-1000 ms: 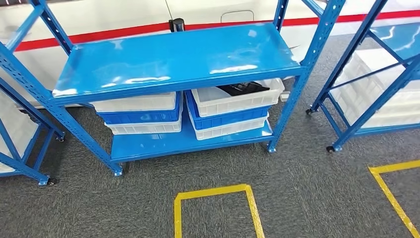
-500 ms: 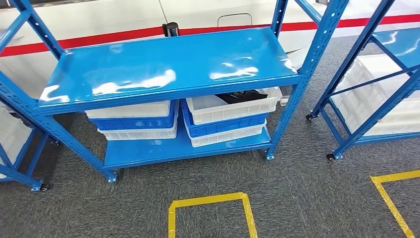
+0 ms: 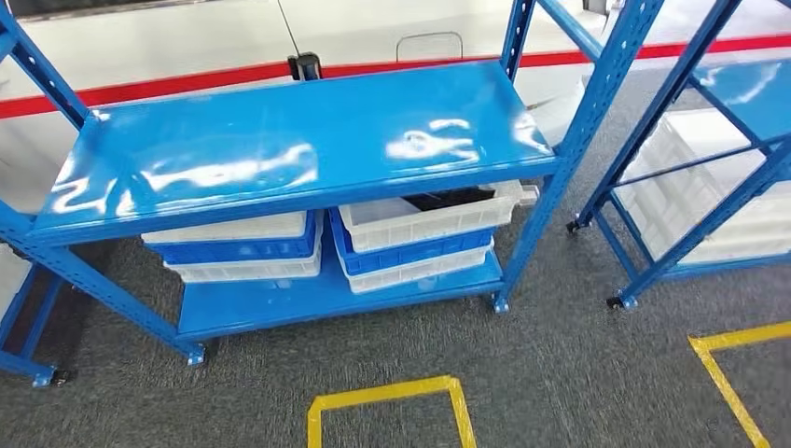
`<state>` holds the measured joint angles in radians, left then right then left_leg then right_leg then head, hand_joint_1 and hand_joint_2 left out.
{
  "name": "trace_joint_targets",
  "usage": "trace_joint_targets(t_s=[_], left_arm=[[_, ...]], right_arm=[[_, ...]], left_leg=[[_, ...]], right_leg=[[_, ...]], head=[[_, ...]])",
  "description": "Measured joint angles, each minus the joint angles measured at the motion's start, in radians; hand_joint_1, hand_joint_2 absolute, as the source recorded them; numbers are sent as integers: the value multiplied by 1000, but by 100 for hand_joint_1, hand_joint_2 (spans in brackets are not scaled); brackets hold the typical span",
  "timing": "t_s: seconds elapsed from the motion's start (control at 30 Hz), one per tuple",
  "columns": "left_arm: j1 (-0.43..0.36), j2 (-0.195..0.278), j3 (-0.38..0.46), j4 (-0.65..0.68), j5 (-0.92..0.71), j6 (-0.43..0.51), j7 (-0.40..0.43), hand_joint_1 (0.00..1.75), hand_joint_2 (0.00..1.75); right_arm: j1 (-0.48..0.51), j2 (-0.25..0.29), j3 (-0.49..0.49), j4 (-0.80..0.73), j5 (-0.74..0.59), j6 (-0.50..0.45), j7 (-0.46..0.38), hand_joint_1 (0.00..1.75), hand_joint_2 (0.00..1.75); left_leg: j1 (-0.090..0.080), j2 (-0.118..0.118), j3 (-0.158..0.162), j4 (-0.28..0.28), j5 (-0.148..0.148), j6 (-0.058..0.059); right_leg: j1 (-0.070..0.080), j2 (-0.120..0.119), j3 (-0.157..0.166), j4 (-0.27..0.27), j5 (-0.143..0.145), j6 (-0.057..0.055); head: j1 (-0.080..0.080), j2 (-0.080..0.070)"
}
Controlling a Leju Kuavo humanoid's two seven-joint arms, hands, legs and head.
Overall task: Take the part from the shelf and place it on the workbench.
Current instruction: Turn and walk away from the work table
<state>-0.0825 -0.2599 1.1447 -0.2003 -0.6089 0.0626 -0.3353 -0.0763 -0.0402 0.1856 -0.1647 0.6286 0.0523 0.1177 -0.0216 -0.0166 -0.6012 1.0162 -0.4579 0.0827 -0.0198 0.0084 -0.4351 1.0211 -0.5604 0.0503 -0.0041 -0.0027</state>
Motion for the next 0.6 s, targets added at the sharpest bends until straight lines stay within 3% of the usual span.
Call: trace_joint_targets(t_s=[0.07, 0.17, 0.23, 0.27, 0.33, 0.37, 0.4, 0.47, 0.5, 0.53, 0.6], left_arm=[[-1, 0, 0, 0, 0, 0, 0, 0, 0], [-1, 0, 0, 0, 0, 0, 1, 0, 0], [0, -2, 0, 0, 0, 0, 2, 0, 0], [1, -3, 0, 0, 1, 0, 3, 0, 0], [1, -3, 0, 0, 1, 1, 3, 0, 0], [1, -3, 0, 0, 1, 2, 4, 0, 0], [0, -3, 0, 0, 2, 3, 5, 0, 0], [-1, -4, 0, 1, 2, 4, 6, 0, 0], [-2, -4, 0, 1, 2, 5, 7, 0, 0], [-3, -5, 0, 1, 3, 6, 8, 0, 0], [-5, -5, 0, 1, 3, 7, 8, 0, 0]], right_arm=[[-2, 1, -1, 0, 0, 0, 0, 0, 0], [-7, -3, -1, 0, 3, 0, 0, 0, 0], [-3, -6, -2, 0, 6, 0, 0, 0, 0], [-1, -7, -2, 0, 7, 0, 1, 0, 0], [2, -8, -3, 0, 10, 1, 1, 0, 0], [1, -8, -3, 1, 10, 1, 1, 0, 0], [-1, -8, -3, 1, 11, 1, 1, 0, 0], [-4, -8, -3, 1, 13, 1, 1, 0, 0], [-3, -8, -4, 0, 15, 1, 1, 0, 0], [-3, -8, -4, 0, 16, 1, 1, 0, 0], [-6, -8, -4, 0, 18, 1, 1, 0, 0]], left_leg=[[4, 0, 33, -11, 6, 4], [2, 0, 52, -11, -12, 5], [2, -5, 71, -11, -30, 2], [2, -7, 83, -11, -40, 0], [2, -9, 107, -10, -61, -9], [2, -9, 113, -9, -71, -14], [1, -9, 115, -9, -79, -21], [0, -8, 120, -5, -86, -31], [1, -6, 119, 1, -89, -36], [2, -3, 113, 19, -92, -42], [10, 3, 61, 103, -112, -57]], right_leg=[[1, -2, -23, 53, -12, 2], [0, -2, -137, 202, -67, -12], [1, -2, -183, 209, -81, -3], [0, -2, -181, 162, -56, 10], [-1, -6, -162, 63, 31, 27], [2, -8, -154, 32, 59, 23], [5, -9, -150, 23, 75, 10], [10, -8, -145, 16, 69, -20], [6, -7, -137, 12, 71, -28], [3, -7, -130, 9, 69, -35], [-2, -7, -112, 5, 62, -47]], head=[[0, 0], [1, 0], [2, 0], [2, 0], [2, 0], [2, 0], [0, 0], [-4, 0], [-6, 0], [-6, 0], [-6, 0]])
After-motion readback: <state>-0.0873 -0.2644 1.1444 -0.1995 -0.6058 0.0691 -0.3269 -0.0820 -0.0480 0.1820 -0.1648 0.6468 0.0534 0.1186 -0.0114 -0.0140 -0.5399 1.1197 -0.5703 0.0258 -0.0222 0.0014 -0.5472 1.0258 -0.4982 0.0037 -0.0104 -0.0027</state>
